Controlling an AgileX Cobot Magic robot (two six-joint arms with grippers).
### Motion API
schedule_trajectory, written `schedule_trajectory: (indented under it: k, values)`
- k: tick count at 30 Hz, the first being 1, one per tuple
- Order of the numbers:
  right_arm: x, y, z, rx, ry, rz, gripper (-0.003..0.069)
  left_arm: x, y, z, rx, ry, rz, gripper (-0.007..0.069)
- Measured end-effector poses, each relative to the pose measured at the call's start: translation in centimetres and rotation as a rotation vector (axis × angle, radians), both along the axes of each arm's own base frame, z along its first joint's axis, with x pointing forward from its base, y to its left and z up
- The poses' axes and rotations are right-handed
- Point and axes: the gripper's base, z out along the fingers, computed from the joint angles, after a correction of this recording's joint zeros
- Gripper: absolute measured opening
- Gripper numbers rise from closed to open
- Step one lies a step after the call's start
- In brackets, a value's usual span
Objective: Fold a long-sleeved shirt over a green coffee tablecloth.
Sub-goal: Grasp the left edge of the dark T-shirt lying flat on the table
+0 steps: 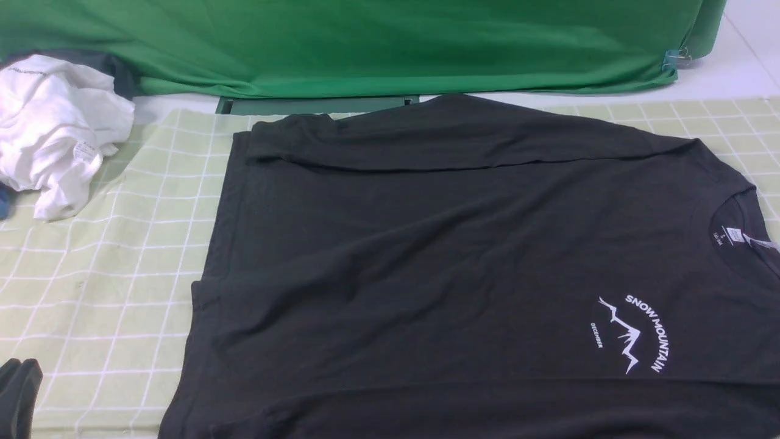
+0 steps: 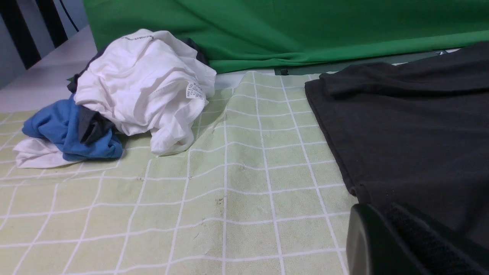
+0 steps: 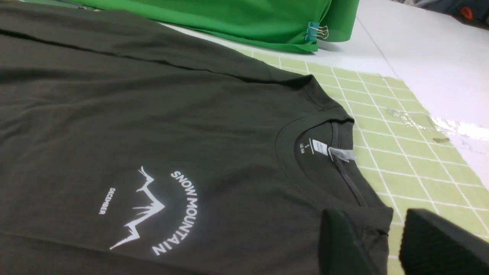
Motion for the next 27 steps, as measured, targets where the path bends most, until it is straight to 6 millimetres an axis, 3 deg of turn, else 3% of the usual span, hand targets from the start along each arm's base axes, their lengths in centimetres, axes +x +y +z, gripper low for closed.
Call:
schedule_trajectory:
  k: [24, 27]
  values:
    - [0.00, 0.00, 0.00, 0.000, 0.000, 0.000, 0.0241, 0.02, 0.03, 0.12, 0.021, -0.012, 0.000, 0.0041]
    - [0.00, 0.00, 0.00, 0.000, 0.000, 0.000, 0.0241, 0.10, -0.06, 0.81, -0.088, -0.097, 0.004, 0.0041]
